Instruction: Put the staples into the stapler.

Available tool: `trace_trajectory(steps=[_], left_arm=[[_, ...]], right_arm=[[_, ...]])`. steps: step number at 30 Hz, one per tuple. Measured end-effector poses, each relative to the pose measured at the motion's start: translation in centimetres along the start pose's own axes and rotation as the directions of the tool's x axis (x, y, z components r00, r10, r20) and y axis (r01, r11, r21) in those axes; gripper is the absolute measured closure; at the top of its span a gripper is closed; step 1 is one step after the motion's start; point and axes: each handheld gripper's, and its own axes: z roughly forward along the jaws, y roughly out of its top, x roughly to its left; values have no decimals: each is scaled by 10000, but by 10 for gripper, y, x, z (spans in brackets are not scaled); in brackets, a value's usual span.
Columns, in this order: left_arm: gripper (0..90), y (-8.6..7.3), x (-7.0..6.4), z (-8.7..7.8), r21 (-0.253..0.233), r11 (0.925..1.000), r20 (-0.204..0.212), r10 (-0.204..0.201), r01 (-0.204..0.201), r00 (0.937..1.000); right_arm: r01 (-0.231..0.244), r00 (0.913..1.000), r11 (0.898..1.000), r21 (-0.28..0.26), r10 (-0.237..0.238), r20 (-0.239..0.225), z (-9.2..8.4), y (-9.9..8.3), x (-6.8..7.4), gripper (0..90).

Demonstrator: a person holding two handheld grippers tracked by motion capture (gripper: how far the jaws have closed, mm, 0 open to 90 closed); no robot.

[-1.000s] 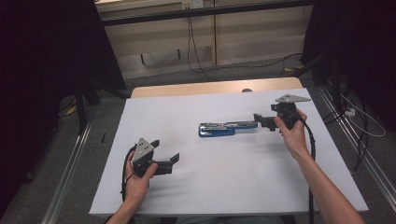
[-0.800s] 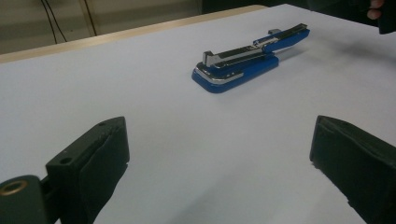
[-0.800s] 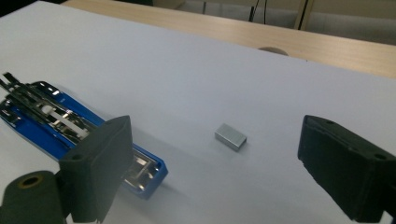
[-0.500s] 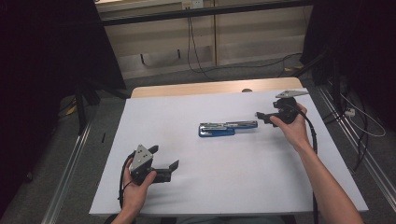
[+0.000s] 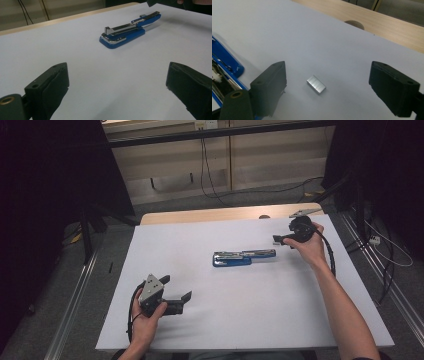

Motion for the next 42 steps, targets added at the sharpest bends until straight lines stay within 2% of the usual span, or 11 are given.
trace_trajectory(steps=[7,17,21,24,27,33,35,37,42], left_arm=[[47,0,-1,0,1,10000,-35,-72,72,10000],[43,-2,3,-2,62,9997,-138,-215,216,9997],[40,-2,3,-3,66,9996,-188,-258,259,9995],[40,-2,3,-3,38,9995,-195,-315,316,9993],[40,-2,3,-4,83,9996,-196,-263,264,9995],[40,-3,4,-3,94,9993,-213,-348,350,9992],[40,-3,4,-2,145,9994,-155,-323,326,9994],[40,-3,3,-1,130,9994,-166,-322,324,9993],[40,-3,3,-2,225,9994,-166,-266,269,9995]], right_arm=[[313,9994,9989,359,-307,-176,4,4,1,209],[710,9956,9942,810,-657,-665,11,1,-1,370],[1218,9907,9822,1428,-1116,-779,16,6,1,414],[1315,9883,9818,1373,-1190,-953,17,10,3,459],[1481,9861,9763,1581,-1336,-985,21,9,3,502],[1461,9861,9718,1850,-1281,-1059,23,5,-1,579],[1649,9837,9652,2032,-1459,-1049,24,6,-2,580],[1681,9825,9639,2065,-1468,-1148,24,8,-2,585],[1950,9778,9527,2331,-1702,-1222,28,10,0,620]])
